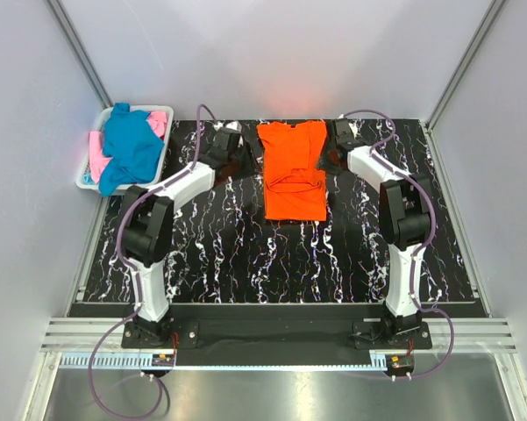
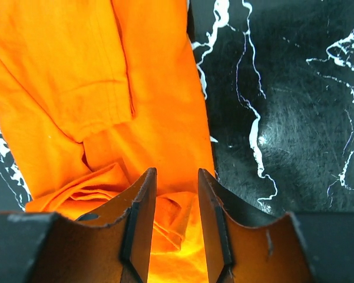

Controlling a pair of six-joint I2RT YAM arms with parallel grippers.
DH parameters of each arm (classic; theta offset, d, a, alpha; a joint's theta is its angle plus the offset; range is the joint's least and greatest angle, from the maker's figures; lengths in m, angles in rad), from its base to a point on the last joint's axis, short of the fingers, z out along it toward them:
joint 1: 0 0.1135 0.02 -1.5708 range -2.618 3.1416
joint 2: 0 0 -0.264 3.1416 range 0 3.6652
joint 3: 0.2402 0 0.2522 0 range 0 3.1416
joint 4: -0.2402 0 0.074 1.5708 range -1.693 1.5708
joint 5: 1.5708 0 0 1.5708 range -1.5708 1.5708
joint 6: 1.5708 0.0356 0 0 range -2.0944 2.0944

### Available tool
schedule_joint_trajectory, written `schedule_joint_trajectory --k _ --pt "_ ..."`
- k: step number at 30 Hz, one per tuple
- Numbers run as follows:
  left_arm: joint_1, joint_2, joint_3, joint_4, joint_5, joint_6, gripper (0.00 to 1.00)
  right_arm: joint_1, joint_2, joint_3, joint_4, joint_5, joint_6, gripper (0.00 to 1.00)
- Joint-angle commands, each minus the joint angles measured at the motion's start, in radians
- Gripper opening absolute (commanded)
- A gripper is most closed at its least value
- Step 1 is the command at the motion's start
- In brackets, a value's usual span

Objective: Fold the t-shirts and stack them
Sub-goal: Fold the tshirt

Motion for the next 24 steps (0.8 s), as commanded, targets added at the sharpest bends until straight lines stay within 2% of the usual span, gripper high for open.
schedule_joint_trajectory --k 1,5,7,10,13,14,17,24 --pt "0.012 -0.071 0.012 0.129 -0.008 -0.028 0.47 -0.002 -0.022 0.035 0.03 -0.016 -0.019 0.41" --pt "0.009 -0.039 0.077 -0.029 0.035 -0.044 0.42 -0.004 -0.063 -0.013 0.025 -0.002 -0.009 0.4" --pt "0.009 -0.045 0.059 -0.069 0.058 -0.051 0.33 -0.004 -0.103 -0.05 0.019 0.021 0.007 0.39" --pt "0.009 -0.051 0.034 -0.096 0.073 -0.077 0.25 -0.002 -0.164 -0.138 0.019 0.029 0.022 0.38" --pt "0.007 -0.016 0.072 -0.185 0.09 -0.099 0.18 -0.002 -0.214 -0.204 0.022 0.0 0.039 0.38" --pt "0.007 0.007 0.078 -0.199 0.103 -0.111 0.12 -0.002 -0.224 -0.231 0.022 -0.013 0.04 0.38" --pt "-0.007 0.03 0.091 -0.221 0.138 -0.122 0.04 0.001 -0.257 -0.26 0.024 -0.054 0.039 0.38" --pt "-0.042 0.113 0.172 -0.311 0.115 -0.113 0.0 0.007 -0.235 -0.256 0.025 -0.154 0.021 0.38"
